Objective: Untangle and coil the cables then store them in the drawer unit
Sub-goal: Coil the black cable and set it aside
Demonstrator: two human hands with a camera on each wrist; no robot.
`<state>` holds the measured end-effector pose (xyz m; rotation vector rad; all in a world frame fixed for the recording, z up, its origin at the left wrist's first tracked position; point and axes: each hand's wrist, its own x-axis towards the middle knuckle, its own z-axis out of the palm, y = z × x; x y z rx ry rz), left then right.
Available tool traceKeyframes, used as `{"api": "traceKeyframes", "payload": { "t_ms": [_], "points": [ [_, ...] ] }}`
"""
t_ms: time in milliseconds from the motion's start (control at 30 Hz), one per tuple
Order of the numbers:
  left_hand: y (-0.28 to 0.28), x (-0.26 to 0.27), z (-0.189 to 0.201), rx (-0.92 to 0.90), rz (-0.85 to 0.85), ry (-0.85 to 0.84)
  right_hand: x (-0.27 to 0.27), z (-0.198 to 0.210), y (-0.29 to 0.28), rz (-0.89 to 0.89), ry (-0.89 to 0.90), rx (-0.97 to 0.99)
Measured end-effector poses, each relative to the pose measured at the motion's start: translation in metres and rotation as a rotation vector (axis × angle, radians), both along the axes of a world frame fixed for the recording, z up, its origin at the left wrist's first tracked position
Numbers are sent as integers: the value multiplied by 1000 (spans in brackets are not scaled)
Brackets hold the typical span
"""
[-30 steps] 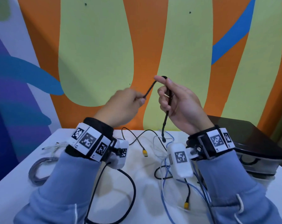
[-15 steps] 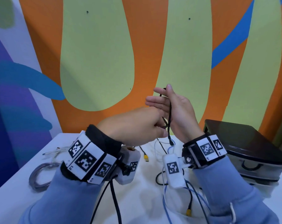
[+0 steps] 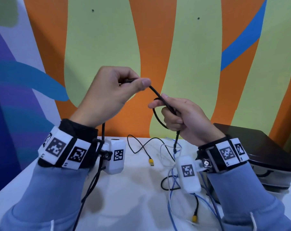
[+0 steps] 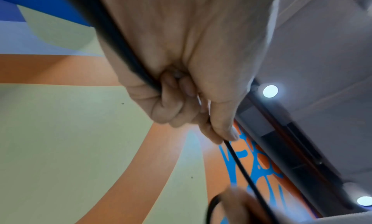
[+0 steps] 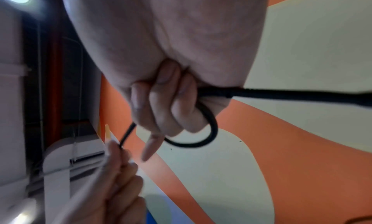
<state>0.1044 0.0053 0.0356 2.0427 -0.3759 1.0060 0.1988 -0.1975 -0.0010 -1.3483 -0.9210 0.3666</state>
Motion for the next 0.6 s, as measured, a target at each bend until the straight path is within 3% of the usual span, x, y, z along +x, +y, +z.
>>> {"api": "traceKeyframes", "payload": {
  "t_ms": [200, 367, 467, 600],
  "points": [
    [-7, 26, -22, -163, 48, 67, -9, 9, -4, 120, 75, 128],
    [-35, 40, -35, 77, 51, 368, -3, 12, -6, 175, 214, 427],
    [-60, 32, -33, 313, 21, 536, 5, 10, -5, -3, 236, 563],
    [-74, 10, -22, 478, 34, 498, 14, 5, -2, -321, -31, 369]
  ]
}}
